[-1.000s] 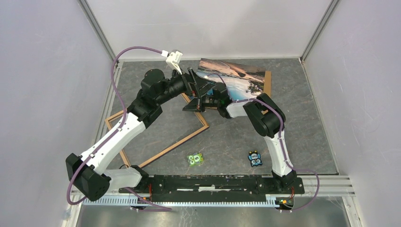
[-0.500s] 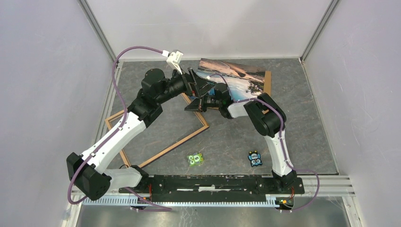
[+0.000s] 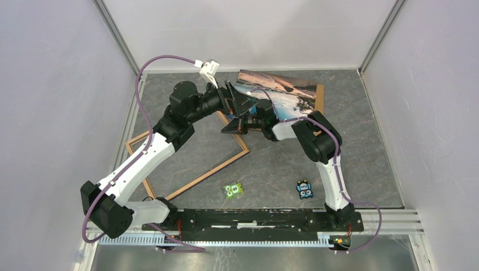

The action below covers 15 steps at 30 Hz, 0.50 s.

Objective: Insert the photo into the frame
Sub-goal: Adjust the photo frame item on the photo frame.

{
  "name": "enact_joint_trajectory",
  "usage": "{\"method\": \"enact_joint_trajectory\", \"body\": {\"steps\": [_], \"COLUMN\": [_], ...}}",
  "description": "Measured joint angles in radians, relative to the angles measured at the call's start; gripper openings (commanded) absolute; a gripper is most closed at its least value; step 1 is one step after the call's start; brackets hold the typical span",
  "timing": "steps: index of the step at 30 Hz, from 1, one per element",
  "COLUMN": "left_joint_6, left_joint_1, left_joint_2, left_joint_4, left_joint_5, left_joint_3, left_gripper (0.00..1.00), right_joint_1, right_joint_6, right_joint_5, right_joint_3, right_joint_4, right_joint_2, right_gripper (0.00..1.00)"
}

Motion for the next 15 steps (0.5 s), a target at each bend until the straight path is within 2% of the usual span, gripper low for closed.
{"method": "enact_joint_trajectory", "body": {"steps": [15], "left_joint_6": [-0.004], "left_joint_1": [0.001], "left_joint_2": [0.011], "left_joint_4": [0.001], "left_joint_5": [0.004], "left_joint_3": [0.0], "left_gripper": [1.0], "right_joint_1": [-0.003], "right_joint_6": [-0.098], "right_joint_5": [-0.046], "right_joint_3": [0.13], "right_joint_4": [-0.18], "right_joint_2": [0.054], "right_gripper": [0.0]}}
